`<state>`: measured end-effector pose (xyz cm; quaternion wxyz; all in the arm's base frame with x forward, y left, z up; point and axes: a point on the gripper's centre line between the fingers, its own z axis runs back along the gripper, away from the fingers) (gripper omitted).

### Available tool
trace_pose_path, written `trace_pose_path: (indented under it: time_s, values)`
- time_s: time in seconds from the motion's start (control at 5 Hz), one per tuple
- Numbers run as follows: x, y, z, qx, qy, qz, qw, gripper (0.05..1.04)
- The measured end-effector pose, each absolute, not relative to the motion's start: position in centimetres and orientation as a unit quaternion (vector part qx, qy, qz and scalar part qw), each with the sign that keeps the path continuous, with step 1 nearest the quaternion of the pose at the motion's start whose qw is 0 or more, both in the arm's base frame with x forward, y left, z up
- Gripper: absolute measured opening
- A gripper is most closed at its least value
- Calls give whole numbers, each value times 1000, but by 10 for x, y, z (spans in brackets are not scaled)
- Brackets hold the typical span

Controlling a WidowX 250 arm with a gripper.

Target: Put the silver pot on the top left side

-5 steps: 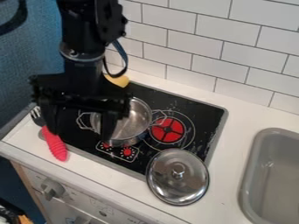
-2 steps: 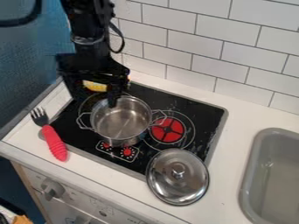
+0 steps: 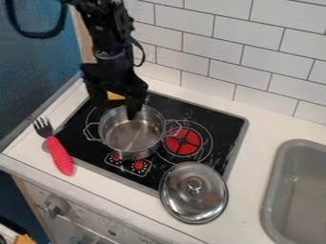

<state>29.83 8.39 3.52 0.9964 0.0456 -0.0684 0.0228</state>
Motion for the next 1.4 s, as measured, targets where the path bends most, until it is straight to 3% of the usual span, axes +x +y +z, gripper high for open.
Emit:
trace_pose_path:
  time_s: [0.6, 0.8, 1.2, 1.4]
  values:
    - [302, 97, -5, 28, -14, 3, 1000, 999]
    - [303, 97, -6, 30, -22, -12, 999, 971]
    - [300, 98, -7, 23, -18, -5, 1000, 386]
    - [298, 99, -7, 25, -12, 3, 1000, 171]
